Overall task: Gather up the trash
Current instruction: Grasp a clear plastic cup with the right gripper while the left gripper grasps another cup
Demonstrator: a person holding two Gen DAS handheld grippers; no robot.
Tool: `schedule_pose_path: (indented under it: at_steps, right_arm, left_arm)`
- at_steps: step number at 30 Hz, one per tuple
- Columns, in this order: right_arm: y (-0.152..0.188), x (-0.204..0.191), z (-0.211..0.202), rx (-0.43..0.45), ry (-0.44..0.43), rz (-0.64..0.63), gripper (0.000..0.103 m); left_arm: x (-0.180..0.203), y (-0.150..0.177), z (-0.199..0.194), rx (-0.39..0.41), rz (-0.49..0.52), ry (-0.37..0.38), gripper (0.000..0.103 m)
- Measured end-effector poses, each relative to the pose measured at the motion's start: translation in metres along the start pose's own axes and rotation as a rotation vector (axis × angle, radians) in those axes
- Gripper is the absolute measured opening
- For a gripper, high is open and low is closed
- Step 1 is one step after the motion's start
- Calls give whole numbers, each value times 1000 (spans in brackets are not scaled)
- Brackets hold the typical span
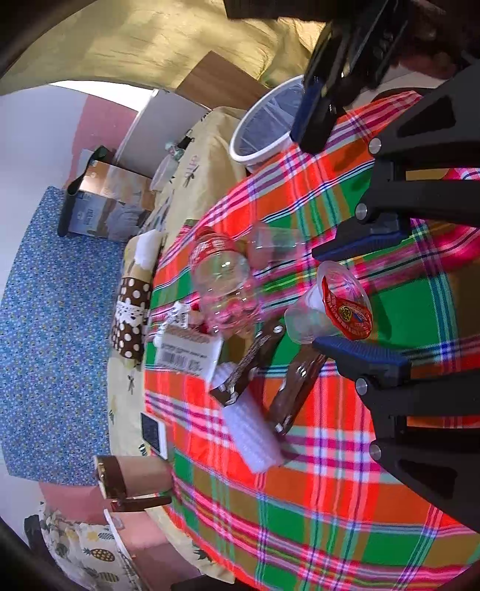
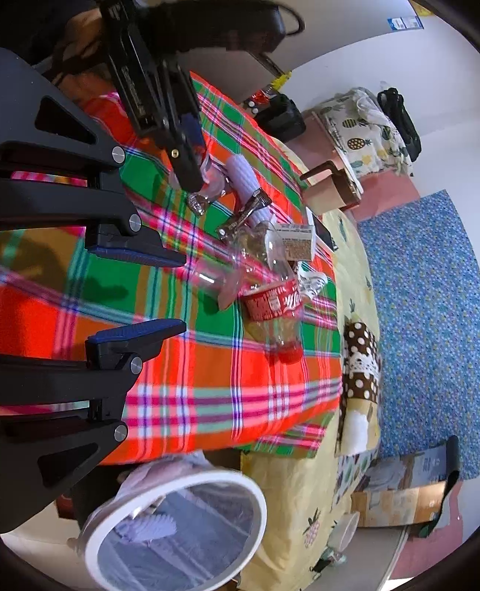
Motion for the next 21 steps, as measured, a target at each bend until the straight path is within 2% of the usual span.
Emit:
schedule_pose_path:
  at_steps: [12, 14, 16, 21]
  right_arm:
    - [-9, -6, 42, -76, -24, 73, 31]
    - [-10, -7, 45, -83, -15, 80, 36]
    - [-9, -9, 47, -93, -14, 87, 52]
    - [-10, -8, 52, -108, -2, 82, 52]
  left_arm:
    - [-26, -17, 4, 7, -28, -9, 42]
    - [-31, -19, 6, 5, -33, -10, 42]
    - [-34, -20, 9, 4, -36, -9, 42]
    - [-38, -22, 13, -1, -40, -3, 42]
Point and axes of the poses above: each gripper's, at about its wrist camera, not at the fingertips, and z roughly the way its jaws point, x to its right, y to its underside, the point moved 8 cm from there along z, roughly the way its jaws point, and after that the axes turned 11 degrees about -z, right-handed, at the moved point
